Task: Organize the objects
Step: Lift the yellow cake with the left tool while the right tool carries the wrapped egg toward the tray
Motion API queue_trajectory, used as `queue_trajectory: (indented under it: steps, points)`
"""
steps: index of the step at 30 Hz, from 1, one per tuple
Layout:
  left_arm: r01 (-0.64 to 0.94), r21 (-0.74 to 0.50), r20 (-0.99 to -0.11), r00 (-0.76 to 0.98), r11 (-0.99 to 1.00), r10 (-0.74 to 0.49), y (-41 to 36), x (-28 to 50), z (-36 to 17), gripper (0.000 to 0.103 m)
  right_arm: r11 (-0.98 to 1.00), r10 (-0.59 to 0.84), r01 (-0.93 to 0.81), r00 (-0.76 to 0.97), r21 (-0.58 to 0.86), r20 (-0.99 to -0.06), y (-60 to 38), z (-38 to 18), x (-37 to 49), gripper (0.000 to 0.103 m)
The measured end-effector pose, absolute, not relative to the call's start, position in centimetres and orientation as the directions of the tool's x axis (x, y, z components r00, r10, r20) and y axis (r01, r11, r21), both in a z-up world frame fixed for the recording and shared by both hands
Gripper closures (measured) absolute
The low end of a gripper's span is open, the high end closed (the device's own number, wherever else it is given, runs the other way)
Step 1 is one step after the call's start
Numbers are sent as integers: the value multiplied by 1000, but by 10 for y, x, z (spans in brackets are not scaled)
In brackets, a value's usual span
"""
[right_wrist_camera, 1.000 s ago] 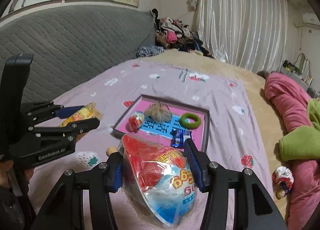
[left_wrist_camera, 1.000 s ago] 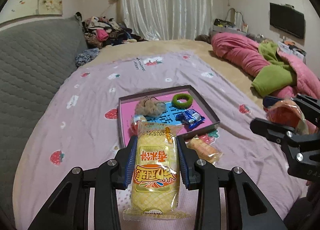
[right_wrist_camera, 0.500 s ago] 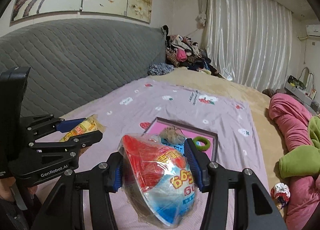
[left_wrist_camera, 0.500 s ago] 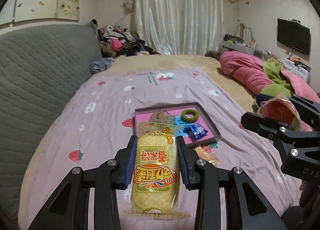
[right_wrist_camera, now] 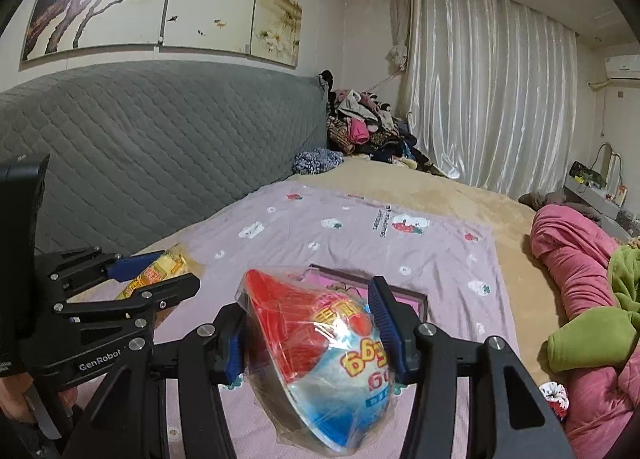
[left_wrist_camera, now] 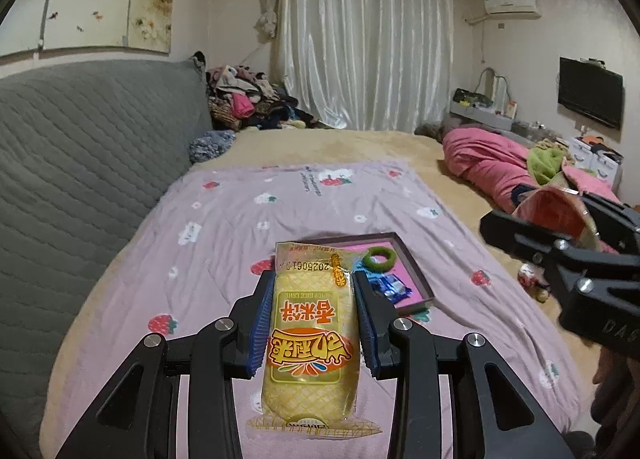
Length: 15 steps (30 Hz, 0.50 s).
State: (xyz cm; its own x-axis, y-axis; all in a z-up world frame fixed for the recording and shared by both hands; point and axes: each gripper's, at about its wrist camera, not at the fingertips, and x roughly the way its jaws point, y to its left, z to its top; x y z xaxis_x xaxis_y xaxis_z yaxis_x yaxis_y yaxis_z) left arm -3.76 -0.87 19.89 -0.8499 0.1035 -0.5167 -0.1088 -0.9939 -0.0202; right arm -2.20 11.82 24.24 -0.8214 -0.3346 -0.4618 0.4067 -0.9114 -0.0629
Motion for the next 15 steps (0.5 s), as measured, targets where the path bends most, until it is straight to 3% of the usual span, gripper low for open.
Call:
queue_trajectory:
  steps: [15]
  points:
    - [-96, -10, -514, -853, -995, 87, -9, -59, 202, 64, -917, -332, 396, -829, -54, -450, 119, 251, -43, 49]
